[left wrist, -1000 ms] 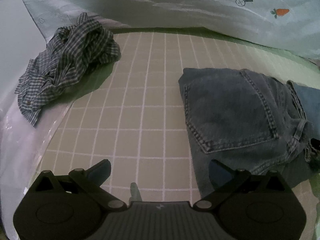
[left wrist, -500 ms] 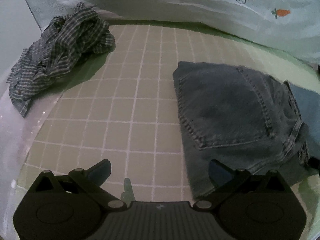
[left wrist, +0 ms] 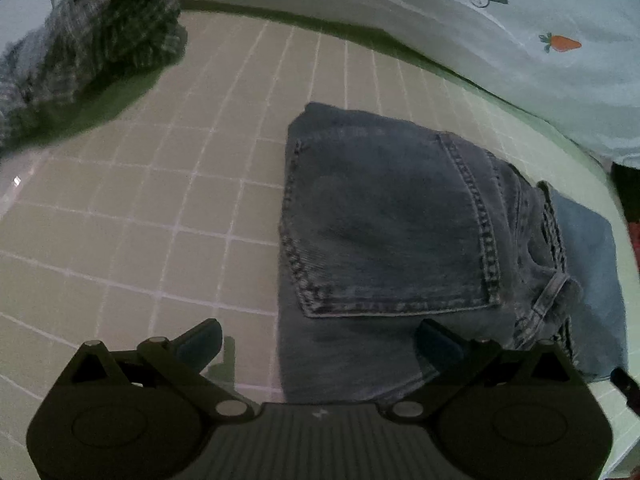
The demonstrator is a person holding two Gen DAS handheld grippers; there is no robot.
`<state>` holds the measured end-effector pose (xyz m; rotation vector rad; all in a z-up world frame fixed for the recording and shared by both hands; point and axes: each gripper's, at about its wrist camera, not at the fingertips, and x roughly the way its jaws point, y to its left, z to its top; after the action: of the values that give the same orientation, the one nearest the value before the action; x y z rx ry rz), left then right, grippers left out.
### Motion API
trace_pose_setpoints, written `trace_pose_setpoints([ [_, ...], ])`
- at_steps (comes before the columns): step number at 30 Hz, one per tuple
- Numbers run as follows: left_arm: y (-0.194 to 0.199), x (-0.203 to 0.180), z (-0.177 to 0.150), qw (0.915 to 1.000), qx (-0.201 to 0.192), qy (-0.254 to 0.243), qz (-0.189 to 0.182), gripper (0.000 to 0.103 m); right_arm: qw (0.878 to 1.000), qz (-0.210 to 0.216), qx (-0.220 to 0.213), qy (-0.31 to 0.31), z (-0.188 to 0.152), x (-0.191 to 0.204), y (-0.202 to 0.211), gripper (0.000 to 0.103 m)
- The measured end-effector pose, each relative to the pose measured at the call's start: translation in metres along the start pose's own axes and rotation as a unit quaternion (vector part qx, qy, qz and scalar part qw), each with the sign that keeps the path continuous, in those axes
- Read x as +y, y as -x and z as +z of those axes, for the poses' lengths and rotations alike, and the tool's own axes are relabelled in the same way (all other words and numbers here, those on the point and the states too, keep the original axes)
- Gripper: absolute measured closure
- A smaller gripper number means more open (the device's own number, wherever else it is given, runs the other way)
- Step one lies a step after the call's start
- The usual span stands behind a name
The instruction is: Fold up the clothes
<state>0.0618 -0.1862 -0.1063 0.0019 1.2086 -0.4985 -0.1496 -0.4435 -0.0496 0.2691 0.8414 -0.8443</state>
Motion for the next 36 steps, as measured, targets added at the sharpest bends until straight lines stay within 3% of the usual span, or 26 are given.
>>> trace_pose_setpoints([
  [4,-0.009,0.002,-0.002,0.9992,0.016,0.031,-0.021,0.009,1.000,-0.010,0.002,-0.007,-0.001,-0.012,-0.001,0.005],
  [6,-0.009,0.001,-0.004,0.9987,0.013,0.036,-0.035,0.032,1.000,-0.011,0.002,-0.009,-0.001,-0.018,-0.002,0.005],
  [7,-0.009,0.000,-0.005,0.9984,0.010,0.038,-0.042,0.036,1.000,-0.012,0.002,-0.009,-0.001,-0.020,-0.002,0.005],
  [12,0.002,-0.013,-0.005,0.9984,-0.019,0.027,-0.045,0.079,1.000,-0.012,0.008,-0.018,-0.001,-0.034,-0.009,0.005],
  [14,0.011,-0.020,-0.004,0.9986,-0.036,0.013,-0.037,0.085,1.000,-0.010,0.010,-0.022,0.000,-0.039,-0.013,0.005],
  [21,0.051,-0.064,0.000,0.9934,-0.106,-0.037,-0.024,0.088,1.000,0.006,0.007,-0.019,0.006,-0.061,-0.024,0.005],
  [28,0.082,-0.144,0.002,0.9815,-0.163,-0.094,-0.035,0.088,0.999,0.016,0.005,-0.029,0.015,-0.107,-0.039,0.005],
  [32,0.080,-0.198,-0.004,0.9736,-0.179,-0.134,-0.046,0.088,0.999,0.020,0.005,-0.035,0.020,-0.134,-0.048,0.005],
  [36,0.063,-0.248,-0.019,0.9705,-0.170,-0.162,-0.055,0.088,0.999,0.018,0.004,-0.042,0.024,-0.169,-0.058,0.005],
])
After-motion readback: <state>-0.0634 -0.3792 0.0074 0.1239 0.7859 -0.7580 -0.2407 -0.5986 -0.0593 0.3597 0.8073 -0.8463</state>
